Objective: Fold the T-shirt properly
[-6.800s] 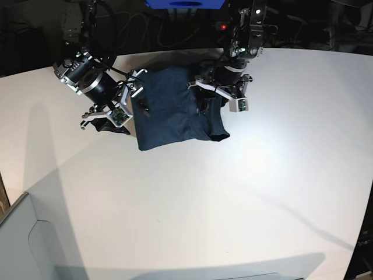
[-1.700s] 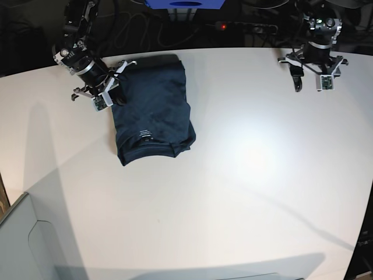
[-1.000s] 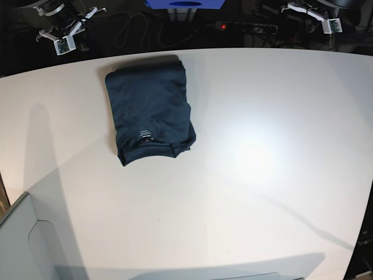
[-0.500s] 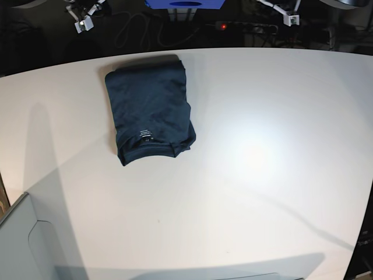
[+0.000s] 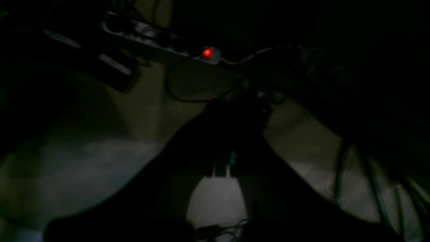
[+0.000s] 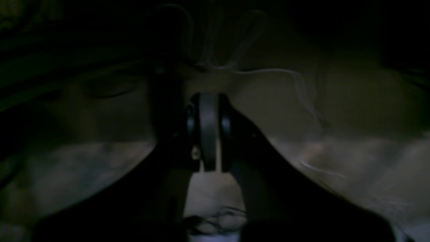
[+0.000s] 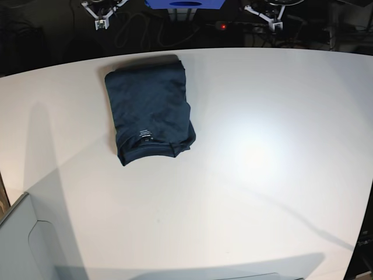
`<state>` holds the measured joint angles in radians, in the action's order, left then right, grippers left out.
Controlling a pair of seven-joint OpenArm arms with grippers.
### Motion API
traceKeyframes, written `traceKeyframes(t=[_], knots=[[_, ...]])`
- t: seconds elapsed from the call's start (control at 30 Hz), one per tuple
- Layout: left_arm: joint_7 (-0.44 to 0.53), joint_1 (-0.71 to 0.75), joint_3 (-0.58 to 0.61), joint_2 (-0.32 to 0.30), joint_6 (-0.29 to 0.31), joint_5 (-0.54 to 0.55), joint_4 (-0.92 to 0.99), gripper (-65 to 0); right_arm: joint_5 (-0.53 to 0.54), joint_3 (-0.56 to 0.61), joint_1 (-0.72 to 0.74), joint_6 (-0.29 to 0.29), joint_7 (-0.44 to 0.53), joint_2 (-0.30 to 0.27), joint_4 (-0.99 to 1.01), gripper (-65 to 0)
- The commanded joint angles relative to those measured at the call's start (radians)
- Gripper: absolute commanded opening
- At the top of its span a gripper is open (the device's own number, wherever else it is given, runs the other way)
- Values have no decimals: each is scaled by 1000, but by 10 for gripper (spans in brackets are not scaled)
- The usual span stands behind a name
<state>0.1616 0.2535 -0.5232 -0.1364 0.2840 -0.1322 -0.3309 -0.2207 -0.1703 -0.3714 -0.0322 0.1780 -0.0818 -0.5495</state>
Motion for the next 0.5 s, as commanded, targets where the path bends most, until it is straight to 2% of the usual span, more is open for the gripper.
traceKeyframes(t=[0.0, 0.07, 0.13, 0.33, 0.47], knots=[[10, 10, -1, -4, -29, -11, 9, -650, 2, 18, 10, 62, 13, -3, 29, -649], [10, -1, -2, 1, -70, -25, 39, -650, 2, 59, 42, 168, 16, 15, 88, -649], [10, -18, -1, 14, -84, -28, 72, -650, 2, 93, 58, 232, 16, 24, 113, -649], [8, -32, 10, 37, -88, -30, 98, -650, 2, 191, 64, 246, 15, 69, 119, -649], [11, -32, 99, 37, -88, -19, 98, -650, 2, 234, 64, 246, 15, 84, 119, -649]])
